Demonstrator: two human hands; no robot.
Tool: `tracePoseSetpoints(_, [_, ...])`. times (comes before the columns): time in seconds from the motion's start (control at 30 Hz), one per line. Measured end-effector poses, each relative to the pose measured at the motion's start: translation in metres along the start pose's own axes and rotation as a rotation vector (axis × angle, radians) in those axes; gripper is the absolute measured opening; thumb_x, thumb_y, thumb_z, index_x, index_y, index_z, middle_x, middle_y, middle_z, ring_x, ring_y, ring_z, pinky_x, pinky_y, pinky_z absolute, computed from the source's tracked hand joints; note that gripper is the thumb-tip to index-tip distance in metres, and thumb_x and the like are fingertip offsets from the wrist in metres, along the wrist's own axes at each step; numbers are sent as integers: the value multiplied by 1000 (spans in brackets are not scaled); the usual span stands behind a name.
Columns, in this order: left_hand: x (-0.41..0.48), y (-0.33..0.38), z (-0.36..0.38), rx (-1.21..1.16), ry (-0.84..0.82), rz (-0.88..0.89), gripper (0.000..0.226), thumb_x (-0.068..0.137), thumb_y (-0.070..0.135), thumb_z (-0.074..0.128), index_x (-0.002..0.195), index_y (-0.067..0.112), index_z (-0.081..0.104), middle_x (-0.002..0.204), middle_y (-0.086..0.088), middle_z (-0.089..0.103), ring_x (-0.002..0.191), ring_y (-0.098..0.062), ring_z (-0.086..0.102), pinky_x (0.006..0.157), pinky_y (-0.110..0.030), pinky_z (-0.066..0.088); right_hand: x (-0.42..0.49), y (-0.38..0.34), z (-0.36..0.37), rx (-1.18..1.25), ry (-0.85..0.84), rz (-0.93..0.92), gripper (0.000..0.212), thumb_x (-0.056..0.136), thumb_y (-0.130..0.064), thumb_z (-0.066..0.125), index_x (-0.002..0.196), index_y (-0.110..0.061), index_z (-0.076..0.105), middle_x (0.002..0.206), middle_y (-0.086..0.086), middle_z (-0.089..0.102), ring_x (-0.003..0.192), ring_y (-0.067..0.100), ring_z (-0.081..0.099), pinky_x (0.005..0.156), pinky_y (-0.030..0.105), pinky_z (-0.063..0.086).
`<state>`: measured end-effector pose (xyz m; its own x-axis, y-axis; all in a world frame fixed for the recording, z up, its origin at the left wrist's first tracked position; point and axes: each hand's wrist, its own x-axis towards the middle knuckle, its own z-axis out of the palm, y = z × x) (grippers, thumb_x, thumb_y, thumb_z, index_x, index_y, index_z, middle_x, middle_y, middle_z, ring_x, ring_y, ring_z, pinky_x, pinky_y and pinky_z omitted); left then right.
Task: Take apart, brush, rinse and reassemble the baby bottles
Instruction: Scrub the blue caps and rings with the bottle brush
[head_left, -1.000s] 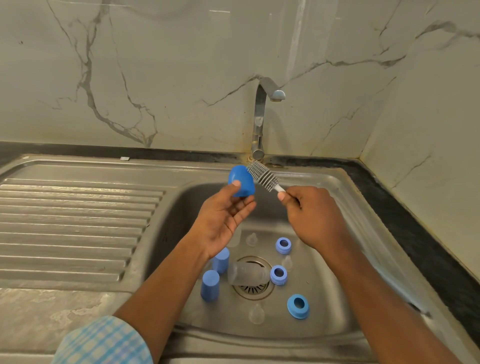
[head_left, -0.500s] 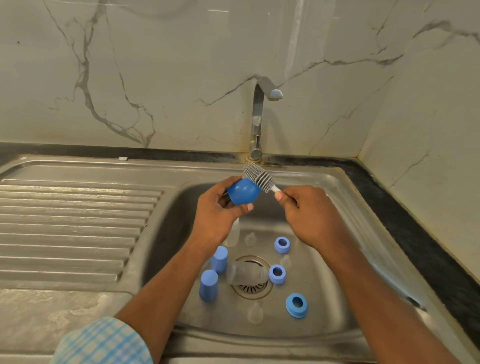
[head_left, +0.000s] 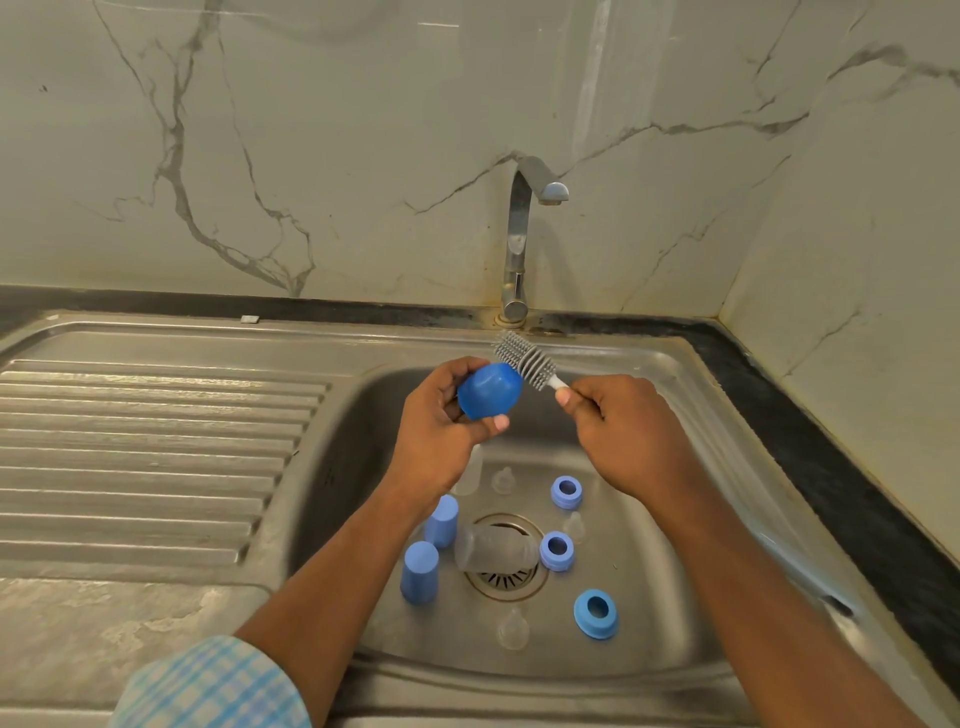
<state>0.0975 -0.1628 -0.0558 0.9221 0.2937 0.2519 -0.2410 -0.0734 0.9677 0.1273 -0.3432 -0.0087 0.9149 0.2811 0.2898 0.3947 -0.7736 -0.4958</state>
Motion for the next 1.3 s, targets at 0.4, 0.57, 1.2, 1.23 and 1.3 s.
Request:
tracePoseSetpoints(0.4, [-4,1,6,-62,5,-33,53,74,-6,80,112,27,63,111,3,71,98,-10,69,85,-25,57,0,1,0,10,-4,30,47,100,-33,52,57,-17,41,50,-2,41,48,15,35,48,30,24])
tracePoseSetpoints(0.57, [2,-1,0,-50,157,-87,44,78,3,81,114,24,65,108,4,72,96,-10,69,76,-16,54,-3,-7,-1,-2,-92,-3,45,101,-35,50,59,-20,42,52,-3,42,49,14,36,49,31,25])
tracePoseSetpoints(1.2, [0,-10,6,135,93,-26,49,73,2,84,116,19,66,107,5,71,97,-10,68,86,-25,56,1,1,4,-38,-47,26,46,100,-36,50,59,-17,44,52,-1,45,50,18,40,50,32,27])
tracePoseSetpoints(1.23, [2,-9,4,115,123,-47,47,75,4,83,116,19,67,106,5,72,96,-11,69,83,-23,55,1,-2,2,-37,-75,13,46,100,-36,50,58,-18,43,52,-1,43,50,17,39,50,32,27])
tracePoseSetpoints(1.3, [5,-9,-2,68,198,-96,40,80,10,81,117,15,66,104,2,71,93,-12,68,76,-17,52,-2,-7,0,-64,-144,-19,46,100,-35,49,58,-19,42,52,-2,42,51,16,37,51,32,27])
